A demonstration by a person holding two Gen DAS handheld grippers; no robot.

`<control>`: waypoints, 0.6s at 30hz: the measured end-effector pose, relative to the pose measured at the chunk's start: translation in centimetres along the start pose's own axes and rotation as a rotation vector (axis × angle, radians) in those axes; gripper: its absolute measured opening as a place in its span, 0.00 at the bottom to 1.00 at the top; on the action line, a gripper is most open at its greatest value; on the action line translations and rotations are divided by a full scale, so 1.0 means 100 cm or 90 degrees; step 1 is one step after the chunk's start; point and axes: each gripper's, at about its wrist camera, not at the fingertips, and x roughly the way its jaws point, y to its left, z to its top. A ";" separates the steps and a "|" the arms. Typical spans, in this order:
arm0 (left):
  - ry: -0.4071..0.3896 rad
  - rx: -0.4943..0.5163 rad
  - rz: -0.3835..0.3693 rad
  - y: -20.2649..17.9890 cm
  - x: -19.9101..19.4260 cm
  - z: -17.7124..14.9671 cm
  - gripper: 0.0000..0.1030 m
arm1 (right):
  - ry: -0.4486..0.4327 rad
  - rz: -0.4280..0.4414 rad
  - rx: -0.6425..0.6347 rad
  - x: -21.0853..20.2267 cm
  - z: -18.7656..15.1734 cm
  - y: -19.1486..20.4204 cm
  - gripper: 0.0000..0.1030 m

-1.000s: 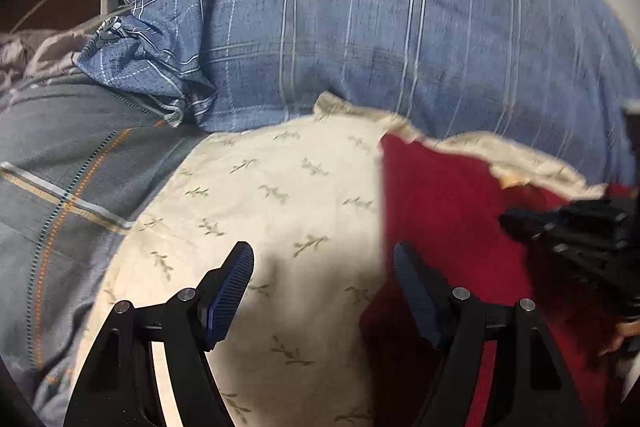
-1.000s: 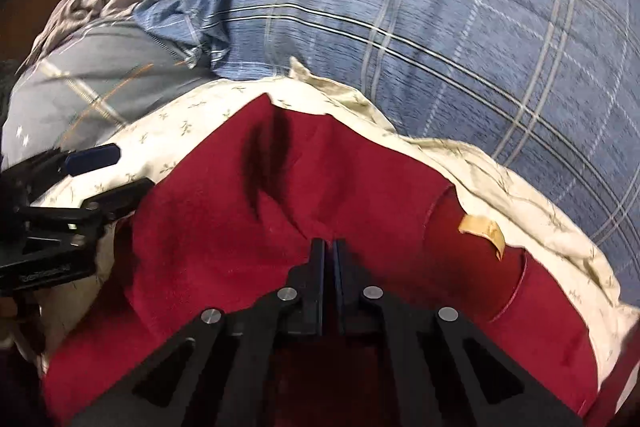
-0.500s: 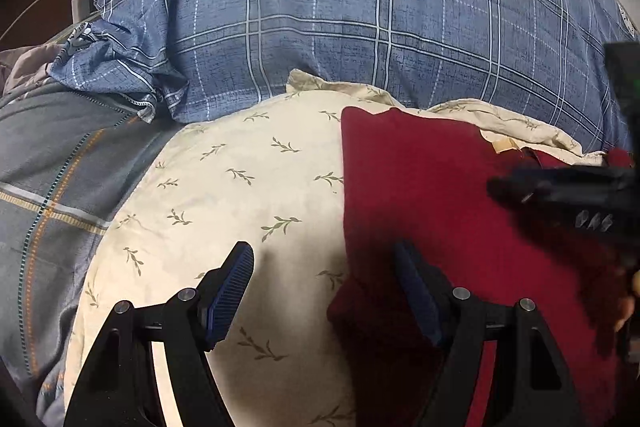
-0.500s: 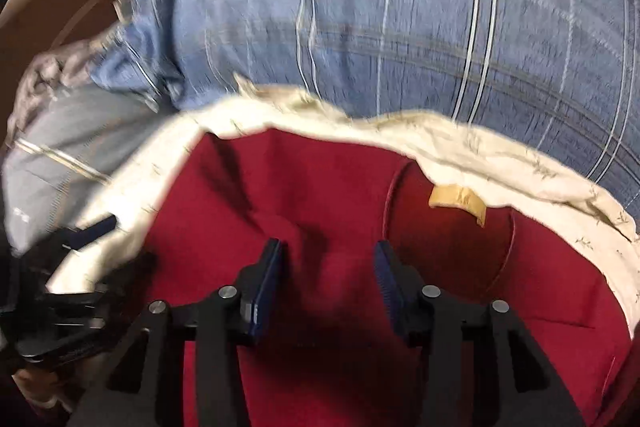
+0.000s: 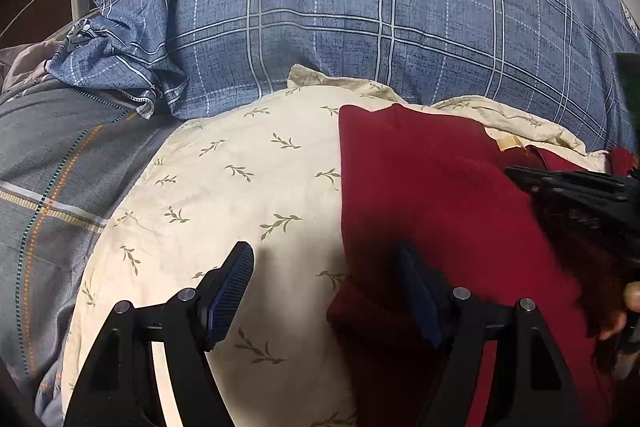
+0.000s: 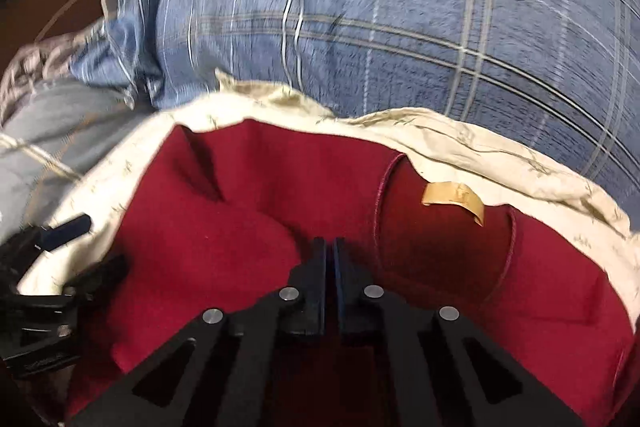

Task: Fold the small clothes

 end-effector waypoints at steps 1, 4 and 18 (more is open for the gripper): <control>-0.001 0.000 0.001 0.000 0.000 0.000 0.70 | -0.003 -0.002 0.012 -0.011 -0.003 -0.002 0.17; -0.003 0.001 0.005 -0.001 -0.001 -0.001 0.70 | -0.029 0.011 0.030 -0.041 -0.018 -0.009 0.33; -0.038 0.004 -0.012 -0.009 -0.032 -0.004 0.70 | -0.051 -0.047 0.121 -0.076 -0.083 -0.054 0.55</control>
